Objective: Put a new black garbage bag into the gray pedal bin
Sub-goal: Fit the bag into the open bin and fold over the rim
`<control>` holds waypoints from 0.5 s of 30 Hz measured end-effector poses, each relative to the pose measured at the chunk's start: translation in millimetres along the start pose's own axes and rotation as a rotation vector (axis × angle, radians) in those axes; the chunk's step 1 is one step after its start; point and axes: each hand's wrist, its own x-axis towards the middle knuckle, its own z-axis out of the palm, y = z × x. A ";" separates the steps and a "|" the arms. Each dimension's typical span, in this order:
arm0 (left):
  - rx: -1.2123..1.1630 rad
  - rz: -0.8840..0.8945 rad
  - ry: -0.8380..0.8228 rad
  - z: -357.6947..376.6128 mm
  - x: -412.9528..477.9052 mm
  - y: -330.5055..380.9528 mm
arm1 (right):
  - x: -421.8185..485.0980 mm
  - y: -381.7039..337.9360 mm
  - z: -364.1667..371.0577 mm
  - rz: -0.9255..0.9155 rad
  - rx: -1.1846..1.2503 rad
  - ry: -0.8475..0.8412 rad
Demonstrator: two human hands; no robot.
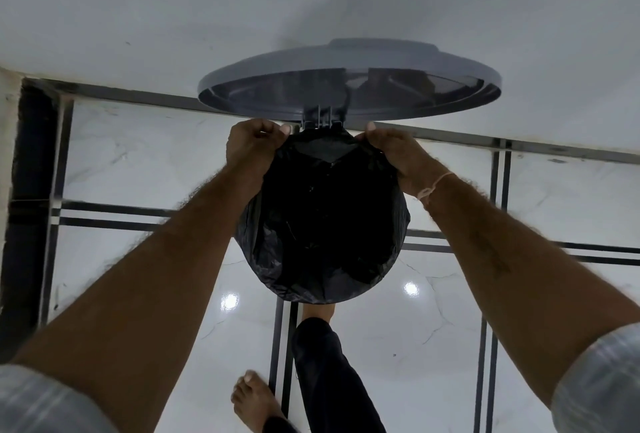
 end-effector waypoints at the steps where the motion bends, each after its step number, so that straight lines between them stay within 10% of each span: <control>1: 0.025 0.041 0.011 -0.6 -0.3 -1.3 | -3.4 -0.1 -0.6 -0.029 -0.033 -0.036; 15: 0.081 0.032 -0.298 -10.2 -2.9 0.2 | 18.7 -19.8 9.8 -0.008 -0.551 -0.063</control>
